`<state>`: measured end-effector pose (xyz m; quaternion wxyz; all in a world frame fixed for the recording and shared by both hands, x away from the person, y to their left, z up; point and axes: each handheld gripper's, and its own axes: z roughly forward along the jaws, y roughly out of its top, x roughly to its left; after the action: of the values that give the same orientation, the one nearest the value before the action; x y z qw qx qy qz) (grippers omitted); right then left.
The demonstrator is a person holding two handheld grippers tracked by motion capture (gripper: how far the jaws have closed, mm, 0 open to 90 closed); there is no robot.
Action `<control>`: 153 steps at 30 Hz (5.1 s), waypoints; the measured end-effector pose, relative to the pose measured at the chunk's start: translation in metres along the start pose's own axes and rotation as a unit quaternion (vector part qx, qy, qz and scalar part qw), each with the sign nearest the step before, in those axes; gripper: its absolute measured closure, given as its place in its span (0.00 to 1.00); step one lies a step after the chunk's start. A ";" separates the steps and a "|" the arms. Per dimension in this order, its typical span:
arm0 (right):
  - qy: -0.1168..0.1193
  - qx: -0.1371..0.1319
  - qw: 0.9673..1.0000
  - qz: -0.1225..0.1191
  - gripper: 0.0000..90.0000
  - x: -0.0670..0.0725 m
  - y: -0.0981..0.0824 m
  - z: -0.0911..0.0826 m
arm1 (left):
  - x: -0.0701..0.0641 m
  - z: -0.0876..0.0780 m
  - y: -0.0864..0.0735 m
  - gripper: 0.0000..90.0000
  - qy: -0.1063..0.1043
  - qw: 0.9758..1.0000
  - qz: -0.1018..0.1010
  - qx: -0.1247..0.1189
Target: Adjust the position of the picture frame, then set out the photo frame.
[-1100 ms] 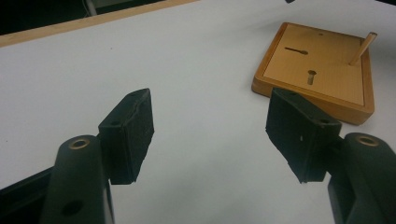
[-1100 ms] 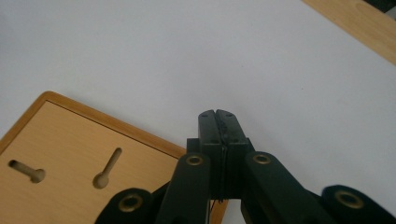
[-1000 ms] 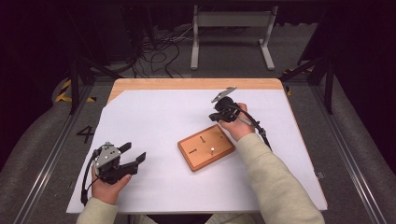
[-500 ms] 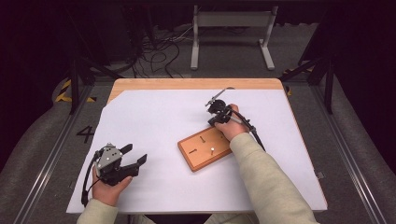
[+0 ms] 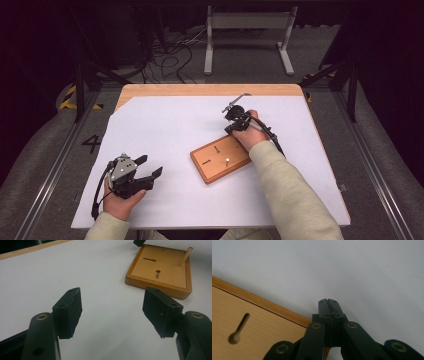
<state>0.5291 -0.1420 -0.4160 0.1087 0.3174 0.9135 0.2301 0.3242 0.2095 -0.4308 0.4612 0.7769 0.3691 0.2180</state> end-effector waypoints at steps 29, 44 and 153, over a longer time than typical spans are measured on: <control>0.015 -0.025 1.000 -0.003 1.00 0.016 -0.042 -0.035 | -0.015 0.008 0.005 0.56 -0.071 0.997 0.032 0.010; 0.040 -0.130 0.991 -0.001 1.00 0.044 -0.103 -0.097 | -0.051 0.031 0.017 1.00 -0.217 0.969 0.104 0.059; -0.031 -0.250 0.961 0.115 0.61 0.036 -0.209 -0.141 | -0.097 0.143 0.055 0.93 -0.240 0.963 0.112 0.055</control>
<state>0.3419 -0.3139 -0.3973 0.1859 0.3896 0.7805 0.4523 0.3805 0.0386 -0.4508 0.4656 0.8670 0.1693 0.0547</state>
